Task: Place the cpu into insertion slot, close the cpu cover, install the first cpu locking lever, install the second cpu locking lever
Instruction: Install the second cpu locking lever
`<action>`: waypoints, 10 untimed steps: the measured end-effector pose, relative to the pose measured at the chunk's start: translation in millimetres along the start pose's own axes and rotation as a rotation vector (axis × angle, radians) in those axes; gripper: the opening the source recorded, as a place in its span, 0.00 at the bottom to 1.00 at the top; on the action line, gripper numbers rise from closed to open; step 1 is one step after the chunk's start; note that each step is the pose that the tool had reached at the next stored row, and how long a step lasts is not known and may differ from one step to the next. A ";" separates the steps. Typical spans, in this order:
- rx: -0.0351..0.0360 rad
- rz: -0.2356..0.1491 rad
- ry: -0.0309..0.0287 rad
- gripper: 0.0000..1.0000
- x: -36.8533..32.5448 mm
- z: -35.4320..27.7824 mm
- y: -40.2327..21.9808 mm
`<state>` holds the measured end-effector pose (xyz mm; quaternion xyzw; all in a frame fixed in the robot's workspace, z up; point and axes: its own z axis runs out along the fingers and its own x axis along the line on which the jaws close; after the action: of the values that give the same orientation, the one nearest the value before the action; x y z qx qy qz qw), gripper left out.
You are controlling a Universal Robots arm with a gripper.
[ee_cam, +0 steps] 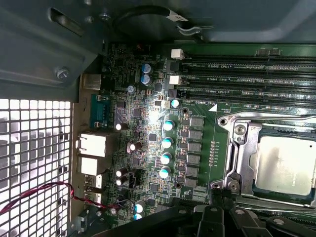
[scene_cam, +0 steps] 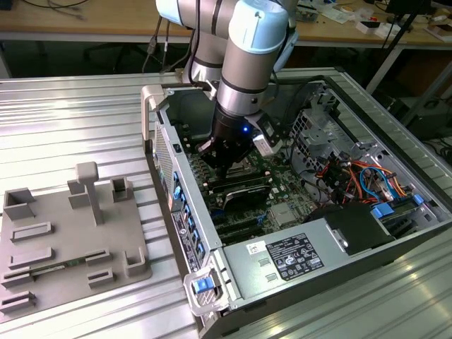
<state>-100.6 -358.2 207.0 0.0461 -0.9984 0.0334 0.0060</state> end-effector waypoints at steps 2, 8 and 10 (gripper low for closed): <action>0.0000 0.000 0.0000 0.11 0.0 0.2 0.6; 0.0001 -0.001 0.0001 0.11 0.1 1.4 2.6; 0.0002 -0.001 0.0001 0.11 0.1 1.9 3.2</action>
<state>-101.0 -355.1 204.9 0.0464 -0.9983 0.0335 0.0061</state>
